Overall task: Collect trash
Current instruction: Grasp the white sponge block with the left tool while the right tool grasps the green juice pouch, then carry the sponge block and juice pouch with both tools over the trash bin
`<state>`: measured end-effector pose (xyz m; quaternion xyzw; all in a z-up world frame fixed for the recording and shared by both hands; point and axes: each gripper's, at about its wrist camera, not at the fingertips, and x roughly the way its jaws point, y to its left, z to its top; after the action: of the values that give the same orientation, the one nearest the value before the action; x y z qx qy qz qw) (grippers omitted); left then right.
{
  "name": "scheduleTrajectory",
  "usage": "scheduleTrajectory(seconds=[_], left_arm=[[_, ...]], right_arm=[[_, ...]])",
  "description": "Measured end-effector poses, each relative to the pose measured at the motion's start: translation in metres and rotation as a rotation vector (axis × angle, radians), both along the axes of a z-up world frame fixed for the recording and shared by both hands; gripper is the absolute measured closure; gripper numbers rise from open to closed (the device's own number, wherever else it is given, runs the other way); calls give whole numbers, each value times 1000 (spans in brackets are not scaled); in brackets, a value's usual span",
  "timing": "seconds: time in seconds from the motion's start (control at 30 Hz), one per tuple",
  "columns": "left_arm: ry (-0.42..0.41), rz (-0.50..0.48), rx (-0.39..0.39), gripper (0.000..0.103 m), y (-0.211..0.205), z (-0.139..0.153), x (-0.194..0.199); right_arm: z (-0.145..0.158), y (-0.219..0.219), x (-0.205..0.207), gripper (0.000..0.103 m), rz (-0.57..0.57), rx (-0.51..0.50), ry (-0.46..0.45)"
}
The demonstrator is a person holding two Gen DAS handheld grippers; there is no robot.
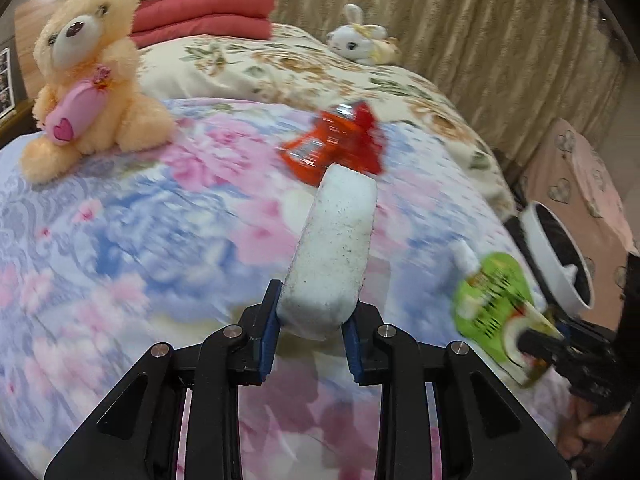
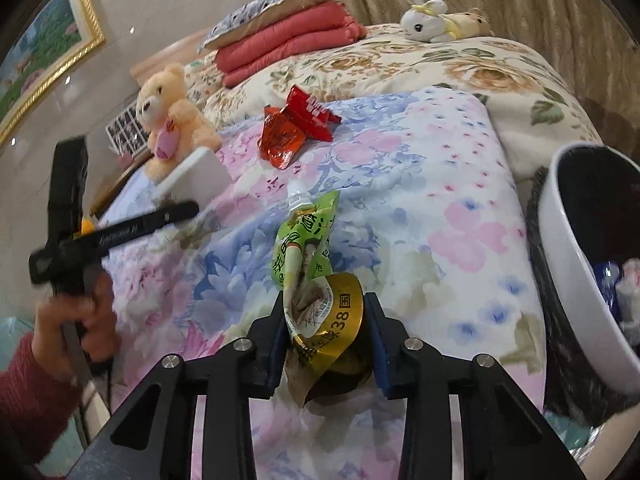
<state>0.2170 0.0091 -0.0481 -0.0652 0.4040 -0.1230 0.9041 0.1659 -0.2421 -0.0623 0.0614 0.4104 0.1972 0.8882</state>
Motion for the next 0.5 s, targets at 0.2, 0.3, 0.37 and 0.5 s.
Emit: scheduleTrajectory(seconds=[0.2, 0.3, 0.37, 0.5], left_arm=[[11, -74, -35, 77, -34, 2, -22], [13, -103, -40, 77, -49, 3, -29], [15, -121, -45, 77, -58, 4, -32], [17, -146, -48, 77, -71, 6, -38]], right_arm=[[2, -19, -12, 68, -67, 76, -9], [4, -30, -17, 68, -102, 99, -14], [5, -36, -20, 68, -119, 108, -19], [9, -47, -26, 68, -150, 124, -30]])
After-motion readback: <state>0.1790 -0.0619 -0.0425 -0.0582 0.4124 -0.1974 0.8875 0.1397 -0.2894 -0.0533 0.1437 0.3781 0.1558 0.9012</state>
